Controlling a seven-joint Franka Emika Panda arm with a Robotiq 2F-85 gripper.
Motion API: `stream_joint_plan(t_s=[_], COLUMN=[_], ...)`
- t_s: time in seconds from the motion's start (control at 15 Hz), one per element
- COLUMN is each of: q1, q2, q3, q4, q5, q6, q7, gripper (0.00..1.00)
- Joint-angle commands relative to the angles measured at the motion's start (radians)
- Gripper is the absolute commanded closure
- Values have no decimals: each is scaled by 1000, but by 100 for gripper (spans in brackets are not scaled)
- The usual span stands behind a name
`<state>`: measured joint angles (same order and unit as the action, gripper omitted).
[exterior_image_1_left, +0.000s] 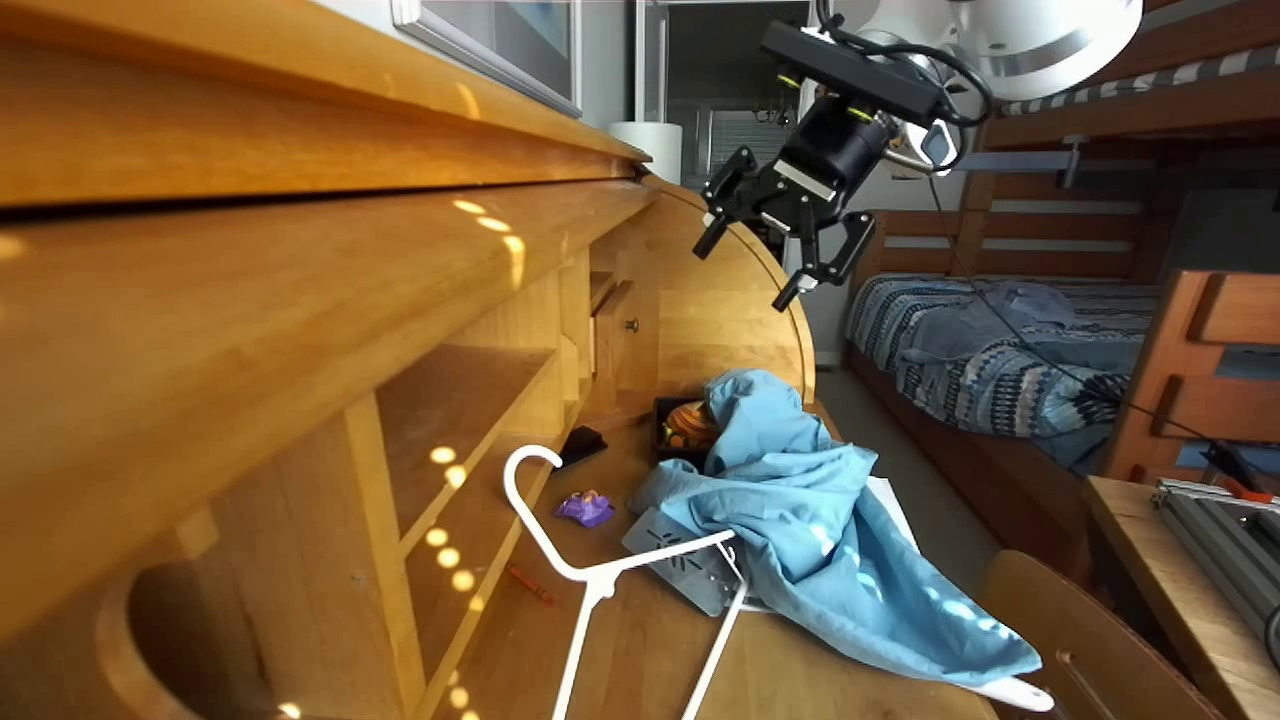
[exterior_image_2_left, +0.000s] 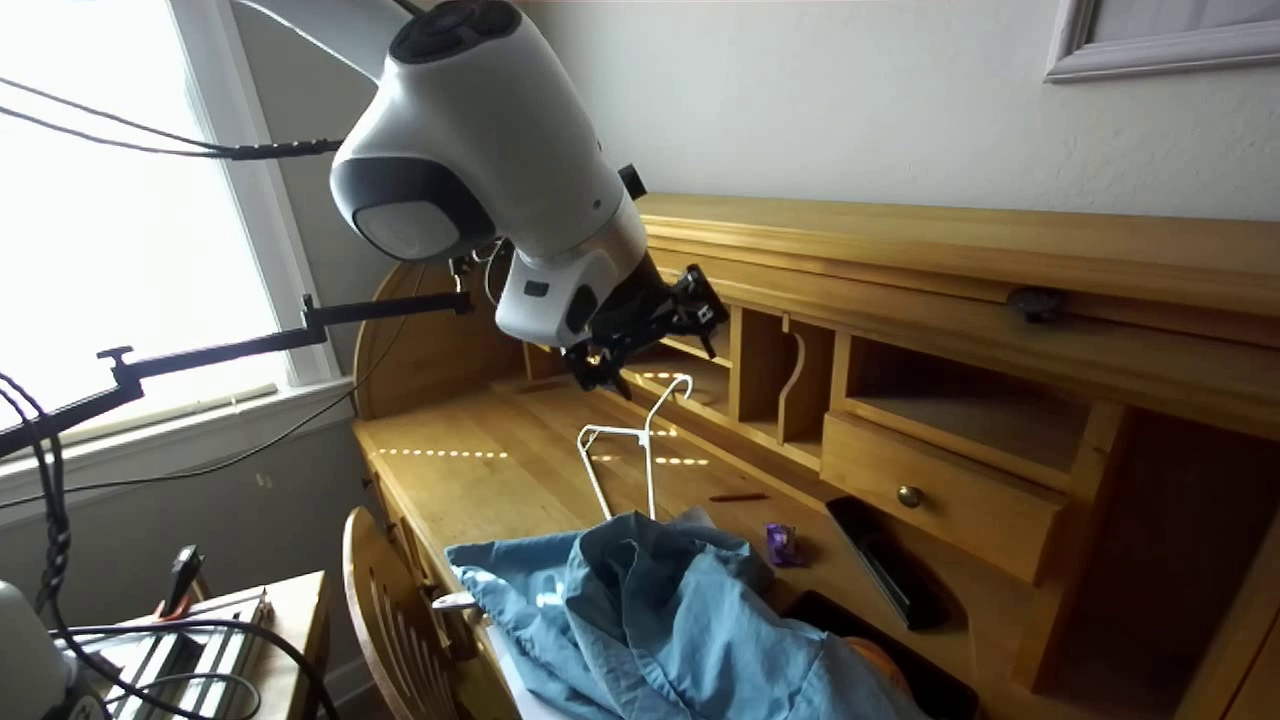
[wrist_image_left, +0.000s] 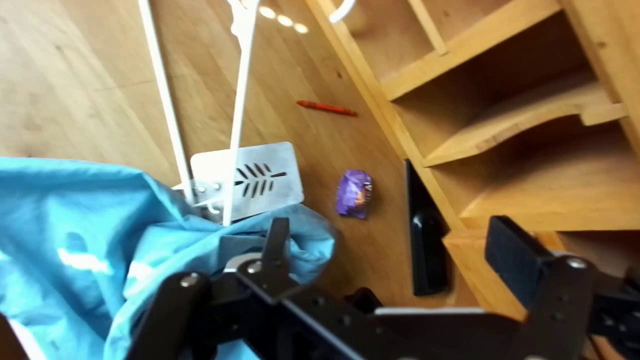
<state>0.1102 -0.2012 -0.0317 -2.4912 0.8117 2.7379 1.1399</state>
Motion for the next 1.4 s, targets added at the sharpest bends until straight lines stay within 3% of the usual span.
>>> stream_joint_plan(t_s=[0.0,0.13,0.33,0.4,0.73,0.8,1.07,1.2,1.33], q1=[-76,-136,-188,-175,-183,-204,-248,-262,-261], q2=[-63,-70,-67,-38,-42,-34,-34,-27,-11], q3=[-30,-33,-19,-25,-19,-16,-17,-13,-2], q4=[-49,-57,-38,-31,-31,-16,-2,13,16], q5=[-49,-156,-336,-259,-307,-426,-678,-789,-874], q6=[-265,-406,-499,-462,-477,-533,-617,-627,-564], q7=[-90,-88,-81,-87,-87,-103,-114,-130,-149], gripper=[0,0,0,0,0,0,0,0,0])
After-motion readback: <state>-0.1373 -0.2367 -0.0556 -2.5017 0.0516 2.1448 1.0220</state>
